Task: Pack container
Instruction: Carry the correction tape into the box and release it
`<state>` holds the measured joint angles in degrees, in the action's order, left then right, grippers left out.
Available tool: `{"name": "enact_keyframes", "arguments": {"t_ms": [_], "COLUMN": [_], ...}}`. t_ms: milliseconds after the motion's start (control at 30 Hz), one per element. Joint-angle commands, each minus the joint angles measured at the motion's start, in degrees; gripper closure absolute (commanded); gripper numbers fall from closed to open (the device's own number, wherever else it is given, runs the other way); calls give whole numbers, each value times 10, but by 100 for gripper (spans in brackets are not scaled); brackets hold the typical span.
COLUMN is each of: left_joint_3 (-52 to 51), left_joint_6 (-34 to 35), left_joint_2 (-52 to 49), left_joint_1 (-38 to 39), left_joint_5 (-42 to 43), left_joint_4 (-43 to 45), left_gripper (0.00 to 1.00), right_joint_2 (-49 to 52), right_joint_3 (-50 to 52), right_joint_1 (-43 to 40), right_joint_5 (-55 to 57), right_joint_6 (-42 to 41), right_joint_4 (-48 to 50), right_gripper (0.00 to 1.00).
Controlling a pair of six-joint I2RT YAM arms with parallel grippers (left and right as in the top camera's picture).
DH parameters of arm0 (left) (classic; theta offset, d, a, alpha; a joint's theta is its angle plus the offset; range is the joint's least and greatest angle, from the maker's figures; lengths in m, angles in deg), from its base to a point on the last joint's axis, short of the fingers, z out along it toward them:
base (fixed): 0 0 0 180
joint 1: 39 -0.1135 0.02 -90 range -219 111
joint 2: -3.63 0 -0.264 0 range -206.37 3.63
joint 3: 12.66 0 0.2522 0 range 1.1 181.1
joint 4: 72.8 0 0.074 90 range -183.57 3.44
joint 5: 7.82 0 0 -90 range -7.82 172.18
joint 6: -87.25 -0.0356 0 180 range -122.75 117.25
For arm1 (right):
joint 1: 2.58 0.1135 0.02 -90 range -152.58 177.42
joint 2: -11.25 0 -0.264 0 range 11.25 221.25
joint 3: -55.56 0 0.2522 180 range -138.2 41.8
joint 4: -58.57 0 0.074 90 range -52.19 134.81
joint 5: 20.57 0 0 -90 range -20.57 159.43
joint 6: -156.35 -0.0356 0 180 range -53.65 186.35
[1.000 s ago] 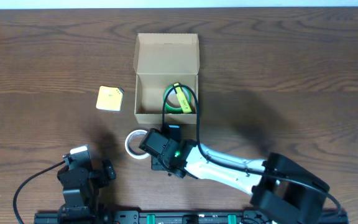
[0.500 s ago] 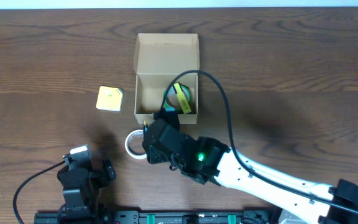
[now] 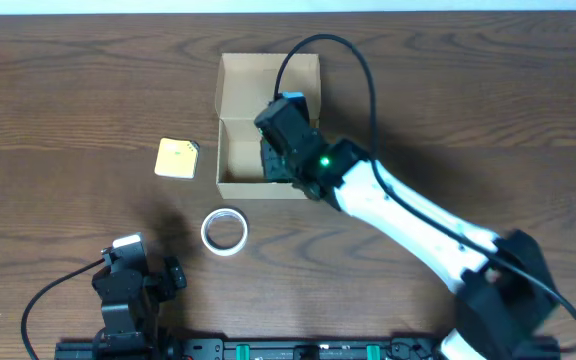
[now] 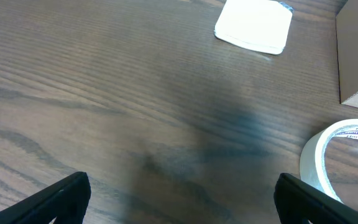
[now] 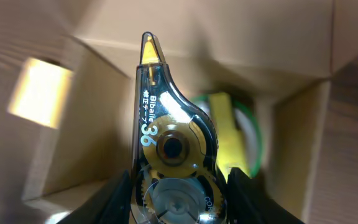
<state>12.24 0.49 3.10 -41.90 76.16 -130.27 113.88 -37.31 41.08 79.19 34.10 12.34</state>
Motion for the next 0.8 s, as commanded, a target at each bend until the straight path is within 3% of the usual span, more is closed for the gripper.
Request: {"name": "enact_keyframes", "arguments": {"t_ms": [0, 233, 400, 767], "left_joint_3": [-12, -12, -12, -12], "left_joint_6": [9, 9, 9, 9], "left_joint_2": [3, 3, 3, 3], "left_joint_1": [-2, -2, -2, -2], "left_joint_5": [-3, -3, -3, -3], "left_joint_4": [-11, -11, -11, -11], "left_gripper": [5, 5, 5, 5], "right_joint_2": [32, 44, 44, 43], "right_joint_3": [-23, -23, -23, -24], "right_joint_1": [-5, -5, -5, -5], "right_joint_5": [-4, -1, -1, 9], "right_joint_6": [24, 28, 28, 28], "right_joint_4": [-19, -40, -40, -22], "right_gripper": [70, 69, 49, 40]}}
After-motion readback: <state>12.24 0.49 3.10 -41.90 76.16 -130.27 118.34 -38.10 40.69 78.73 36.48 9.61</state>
